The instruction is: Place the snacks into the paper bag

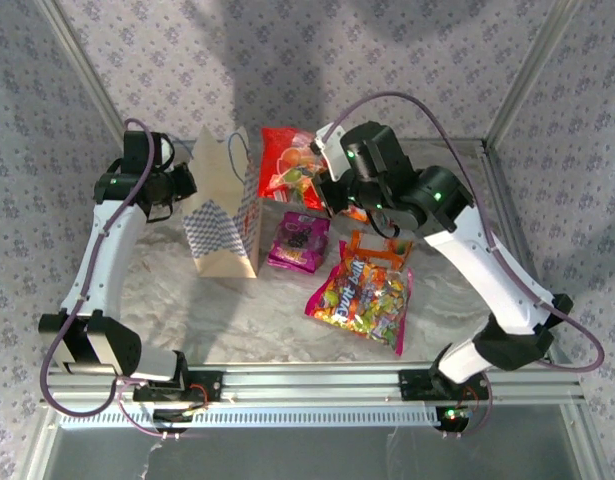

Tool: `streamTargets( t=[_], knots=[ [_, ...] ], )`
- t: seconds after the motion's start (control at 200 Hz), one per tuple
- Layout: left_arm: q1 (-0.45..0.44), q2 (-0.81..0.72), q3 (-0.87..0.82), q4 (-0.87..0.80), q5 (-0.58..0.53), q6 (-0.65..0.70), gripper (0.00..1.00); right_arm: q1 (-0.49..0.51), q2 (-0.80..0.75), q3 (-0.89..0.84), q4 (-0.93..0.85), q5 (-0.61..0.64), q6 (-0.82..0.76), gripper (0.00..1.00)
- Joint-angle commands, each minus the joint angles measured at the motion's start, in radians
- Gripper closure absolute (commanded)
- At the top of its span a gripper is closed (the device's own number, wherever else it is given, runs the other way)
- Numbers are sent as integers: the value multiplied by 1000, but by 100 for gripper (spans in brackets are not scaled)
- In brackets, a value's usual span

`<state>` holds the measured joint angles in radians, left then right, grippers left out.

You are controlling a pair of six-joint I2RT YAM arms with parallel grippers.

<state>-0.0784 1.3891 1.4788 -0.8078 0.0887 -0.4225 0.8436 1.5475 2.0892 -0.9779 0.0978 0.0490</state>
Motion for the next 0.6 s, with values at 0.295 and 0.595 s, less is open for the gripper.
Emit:
streamTargets(
  t=[0.295, 0.595],
  knots=[
    [4, -79, -43, 22, 68, -27, 100, -2, 129, 311, 201, -106, -81, 100],
    [4, -102, -75, 16, 68, -33, 100, 21, 273, 458, 312, -266, -26, 100]
  ],
)
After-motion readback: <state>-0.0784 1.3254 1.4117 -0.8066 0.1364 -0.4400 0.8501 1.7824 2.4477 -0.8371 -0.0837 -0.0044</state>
